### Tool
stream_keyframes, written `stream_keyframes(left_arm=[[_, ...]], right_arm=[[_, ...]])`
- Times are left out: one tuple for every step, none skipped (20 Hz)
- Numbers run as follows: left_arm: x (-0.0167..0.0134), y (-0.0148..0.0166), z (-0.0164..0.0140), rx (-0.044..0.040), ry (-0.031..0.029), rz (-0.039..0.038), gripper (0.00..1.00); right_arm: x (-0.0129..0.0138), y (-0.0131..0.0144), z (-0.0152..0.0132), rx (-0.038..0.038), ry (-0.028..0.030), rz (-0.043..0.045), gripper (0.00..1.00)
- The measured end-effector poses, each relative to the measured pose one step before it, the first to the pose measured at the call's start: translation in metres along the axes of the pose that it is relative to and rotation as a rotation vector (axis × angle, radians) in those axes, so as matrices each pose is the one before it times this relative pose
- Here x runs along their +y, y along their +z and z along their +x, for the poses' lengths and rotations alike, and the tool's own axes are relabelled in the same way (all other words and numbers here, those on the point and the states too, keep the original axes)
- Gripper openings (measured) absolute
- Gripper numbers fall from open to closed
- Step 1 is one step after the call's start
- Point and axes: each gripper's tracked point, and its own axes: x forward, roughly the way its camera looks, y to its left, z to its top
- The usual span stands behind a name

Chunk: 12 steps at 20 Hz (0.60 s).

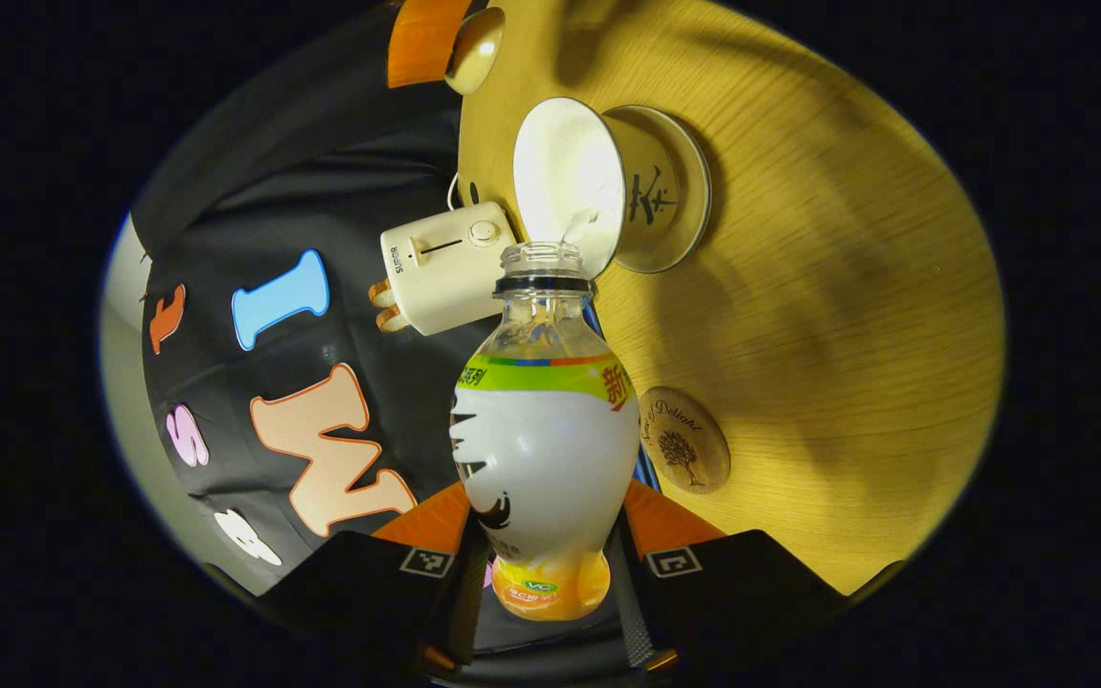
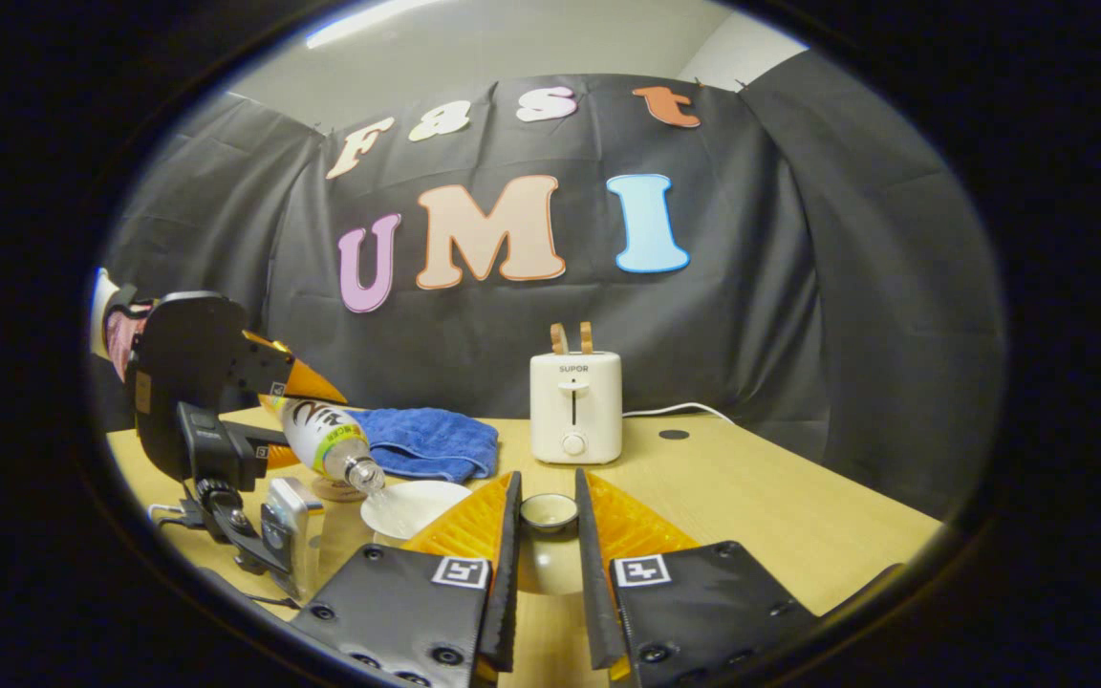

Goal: Open the teacup lid with one hand, grasp the water bottle and pour water into the teacup with the other hand; after pouring, place the water bottle on the coaster and then close the teacup lid.

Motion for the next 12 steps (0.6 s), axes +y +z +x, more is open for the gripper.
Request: stream_keyframes(left_arm=[[0.00025, 0.00008, 0.00042, 0.00246, 0.0007, 0.01035, 0.57], [0.00138, -0.00117, -0.00024, 0.00392, 0.00221, 0.01353, 0.57], [0.0007, 0.00001, -0.00045, 0.00196, -0.00048, 0.00975, 0.58], [0.00209, 0.00032, -0.00041, 0.00187, 0.00349, 0.00953, 0.57], [0.00146, -0.00053, 0.0002, 0.00312, 0.00094, 0.01106, 0.57], [0.00271, -0.00131, -0.00072, 0.0031, 0.00231, 0.01105, 0.57], [0.00288, 0.00006, -0.00024, 0.00188, 0.00167, 0.01104, 0.57], [0.005, -0.00105, -0.00084, 0.00154, 0.00159, 0.012, 0.57], [0.00275, -0.00009, 0.00145, 0.00072, 0.00661, 0.01685, 0.57], [0.00328, -0.00127, -0.00143, 0.00596, 0.0016, 0.01205, 0.58], [0.00113, -0.00149, -0.00152, 0.0024, 0.00015, 0.00895, 0.57], [0.00156, -0.00222, -0.00141, 0.0027, 0.00136, 0.00988, 0.58]], right_arm=[[0.00013, 0.00021, 0.00001, -0.00006, 0.00001, -0.00006, 0.32], [0.00037, -0.00016, -0.00004, 0.00002, -0.00009, 0.00012, 0.32], [0.0004, 0.00016, 0.00013, -0.00019, 0.0001, -0.00016, 0.32], [-0.00007, -0.00027, -0.00028, -0.00026, -0.00009, 0.00004, 0.32], [-0.00042, 0.00006, 0.00011, -0.0001, 0.00021, 0.00003, 0.32], [0.00024, -0.00016, -0.00023, -0.00007, 0.00102, -0.00005, 0.32], [0.00034, -0.0004, 0.00006, 0.00012, 0.00048, -0.00001, 0.32], [0.00035, 0.00048, 0.00028, 0.00005, 0.00035, -0.00005, 0.32], [0.00002, 0.00046, -0.00037, 0.00001, 0.00015, -0.00002, 0.32], [-0.00041, -0.00042, -0.00014, -0.00022, -0.00001, 0.00012, 0.32], [0.00019, 0.00068, -0.00024, -0.00016, 0.00003, -0.00004, 0.32], [0.00017, -0.00058, -0.00011, -0.00005, -0.00003, -0.00005, 0.32]])
